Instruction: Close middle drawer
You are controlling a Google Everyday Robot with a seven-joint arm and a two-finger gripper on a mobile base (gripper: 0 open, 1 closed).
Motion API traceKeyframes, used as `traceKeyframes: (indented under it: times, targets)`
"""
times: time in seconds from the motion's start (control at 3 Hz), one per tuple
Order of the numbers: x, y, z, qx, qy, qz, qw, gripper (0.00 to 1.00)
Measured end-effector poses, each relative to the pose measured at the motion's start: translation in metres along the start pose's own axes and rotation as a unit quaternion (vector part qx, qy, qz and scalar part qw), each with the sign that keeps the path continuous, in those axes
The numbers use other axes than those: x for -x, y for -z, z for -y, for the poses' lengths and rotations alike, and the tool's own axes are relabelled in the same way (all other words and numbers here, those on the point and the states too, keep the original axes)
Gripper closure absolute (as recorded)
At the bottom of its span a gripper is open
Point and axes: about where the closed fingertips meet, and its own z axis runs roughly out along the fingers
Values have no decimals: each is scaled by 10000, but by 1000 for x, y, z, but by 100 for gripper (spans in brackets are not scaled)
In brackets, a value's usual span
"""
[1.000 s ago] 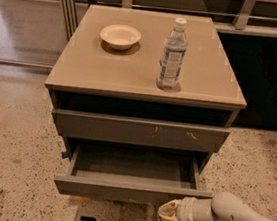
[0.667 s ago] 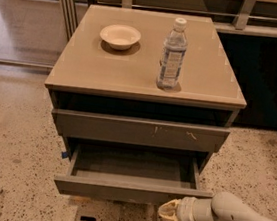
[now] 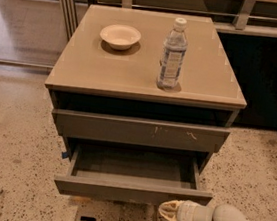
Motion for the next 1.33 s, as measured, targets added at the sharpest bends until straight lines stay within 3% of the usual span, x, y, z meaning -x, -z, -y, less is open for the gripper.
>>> traceKeyframes:
  times: [0.67,1.33]
  targets:
    - [7,-12,29,-584,603,329,9959,100]
    - [12,-24,64,-897,794,477,9917,100]
